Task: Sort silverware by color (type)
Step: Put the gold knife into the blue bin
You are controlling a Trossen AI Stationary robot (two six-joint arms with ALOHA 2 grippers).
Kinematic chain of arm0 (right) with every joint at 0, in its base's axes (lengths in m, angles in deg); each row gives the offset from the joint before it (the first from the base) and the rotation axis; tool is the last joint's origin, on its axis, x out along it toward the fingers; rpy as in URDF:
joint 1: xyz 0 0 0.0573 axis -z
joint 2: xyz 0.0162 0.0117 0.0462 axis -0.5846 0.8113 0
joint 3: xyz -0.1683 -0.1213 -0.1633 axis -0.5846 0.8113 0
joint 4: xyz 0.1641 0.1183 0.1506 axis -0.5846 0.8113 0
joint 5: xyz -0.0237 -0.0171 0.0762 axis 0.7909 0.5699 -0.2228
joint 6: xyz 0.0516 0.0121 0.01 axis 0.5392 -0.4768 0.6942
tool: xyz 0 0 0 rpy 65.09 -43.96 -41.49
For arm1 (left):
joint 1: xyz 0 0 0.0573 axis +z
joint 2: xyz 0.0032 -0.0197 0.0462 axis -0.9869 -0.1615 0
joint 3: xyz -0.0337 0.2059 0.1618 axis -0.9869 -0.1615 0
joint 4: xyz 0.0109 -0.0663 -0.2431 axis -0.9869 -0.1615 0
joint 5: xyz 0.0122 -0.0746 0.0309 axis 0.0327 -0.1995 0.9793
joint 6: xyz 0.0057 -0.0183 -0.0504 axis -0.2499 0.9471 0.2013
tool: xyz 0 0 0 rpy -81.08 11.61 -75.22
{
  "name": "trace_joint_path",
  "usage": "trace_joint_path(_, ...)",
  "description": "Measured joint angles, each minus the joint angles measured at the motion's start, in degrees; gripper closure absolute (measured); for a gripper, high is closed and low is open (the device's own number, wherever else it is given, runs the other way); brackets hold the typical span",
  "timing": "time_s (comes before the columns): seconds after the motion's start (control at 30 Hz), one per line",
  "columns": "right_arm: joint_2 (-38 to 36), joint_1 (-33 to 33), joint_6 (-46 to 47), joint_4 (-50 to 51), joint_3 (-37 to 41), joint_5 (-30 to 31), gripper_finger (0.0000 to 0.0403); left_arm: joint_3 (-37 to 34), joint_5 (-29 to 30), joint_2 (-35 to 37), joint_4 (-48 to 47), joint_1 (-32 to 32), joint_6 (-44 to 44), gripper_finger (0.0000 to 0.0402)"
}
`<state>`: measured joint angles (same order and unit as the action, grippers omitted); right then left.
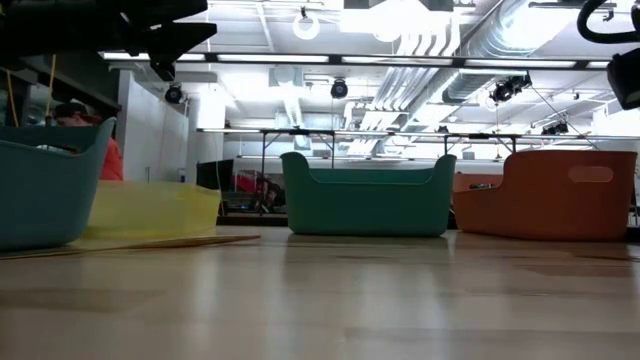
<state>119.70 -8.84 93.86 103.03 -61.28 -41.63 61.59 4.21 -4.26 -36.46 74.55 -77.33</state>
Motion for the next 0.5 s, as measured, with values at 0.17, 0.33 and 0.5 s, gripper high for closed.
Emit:
trace_joint_path(0.17,0.00,0.00,-0.02,-0.02,0.00,1.35,0.0158,0.00,0.00,0.00,-0.01,0.00,-0.11,0.0225)
trace_joint_path(0.33,0.00,-0.01,-0.02,-0.18,0.00,2.48,0.0158,0.02,0.00,0.00,-0.01,0.00,-0.17,0.0225)
trace_joint_path(0.5,0.08,-0.02,0.14,-0.26,0.00,2.91,0.0158,0.02,0.00,0.00,-0.01,0.00,-0.21,0.0225)
